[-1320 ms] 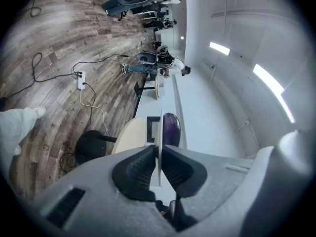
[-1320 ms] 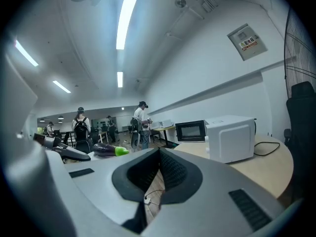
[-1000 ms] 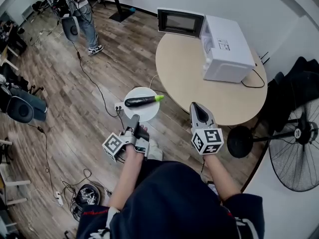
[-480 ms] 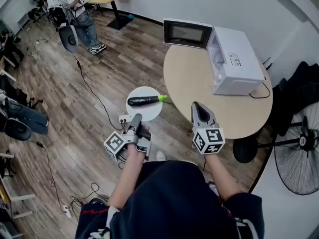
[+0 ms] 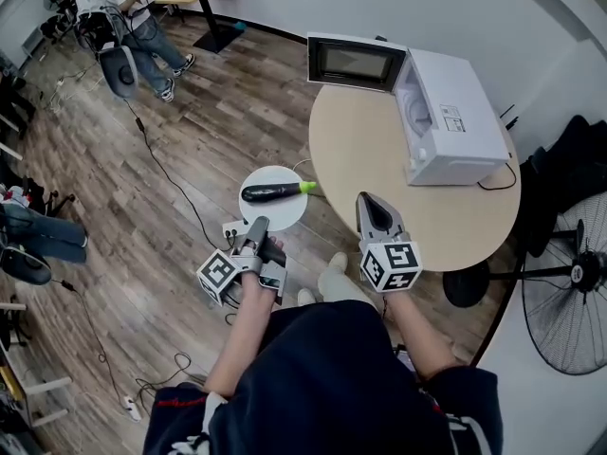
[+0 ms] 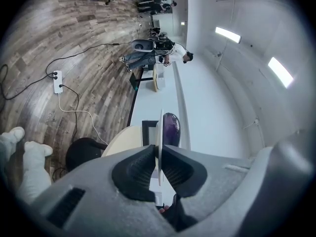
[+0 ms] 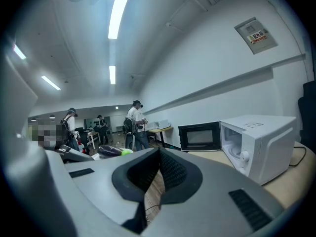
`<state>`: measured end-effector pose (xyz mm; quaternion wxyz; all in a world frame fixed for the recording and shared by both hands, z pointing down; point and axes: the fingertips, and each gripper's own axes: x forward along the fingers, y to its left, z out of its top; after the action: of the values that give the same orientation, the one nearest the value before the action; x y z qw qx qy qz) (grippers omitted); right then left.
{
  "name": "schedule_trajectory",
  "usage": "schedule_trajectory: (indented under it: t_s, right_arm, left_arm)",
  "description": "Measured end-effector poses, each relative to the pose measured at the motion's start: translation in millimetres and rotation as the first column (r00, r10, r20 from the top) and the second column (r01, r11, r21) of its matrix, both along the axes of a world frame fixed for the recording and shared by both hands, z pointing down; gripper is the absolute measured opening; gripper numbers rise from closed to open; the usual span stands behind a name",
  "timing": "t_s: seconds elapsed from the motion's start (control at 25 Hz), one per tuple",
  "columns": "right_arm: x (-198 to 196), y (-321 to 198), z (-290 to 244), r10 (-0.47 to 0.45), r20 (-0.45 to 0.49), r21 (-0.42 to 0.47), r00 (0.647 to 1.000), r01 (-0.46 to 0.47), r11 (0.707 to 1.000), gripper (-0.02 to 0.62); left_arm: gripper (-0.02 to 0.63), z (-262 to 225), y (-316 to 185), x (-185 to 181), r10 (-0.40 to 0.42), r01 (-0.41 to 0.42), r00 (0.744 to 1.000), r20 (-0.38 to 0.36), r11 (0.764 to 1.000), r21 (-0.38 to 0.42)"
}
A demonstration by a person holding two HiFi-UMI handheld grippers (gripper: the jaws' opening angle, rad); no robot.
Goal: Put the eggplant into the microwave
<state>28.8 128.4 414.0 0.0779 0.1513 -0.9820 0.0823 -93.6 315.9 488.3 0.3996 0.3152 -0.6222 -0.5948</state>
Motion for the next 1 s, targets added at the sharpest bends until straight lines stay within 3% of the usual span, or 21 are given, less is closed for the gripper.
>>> schedule_trajectory:
  t_s: [0.68,1.0]
  right_arm:
    - [-83,-132,14,-0.007,-0.019,-0.038,1.0,0.006,0.999,0.011]
    - [-99,-180,20,0.006,-0.034,-0.069,0.999,-0.008,0.998,0.011]
  left_arm:
    - [0.029,7,-134,-65,0.058,-0.058,0.998,0.004,0.998,-0.017]
    - [0.028,11,-191,-85,0.082,-0.083,0.996,-0.022,0.995,-0.047]
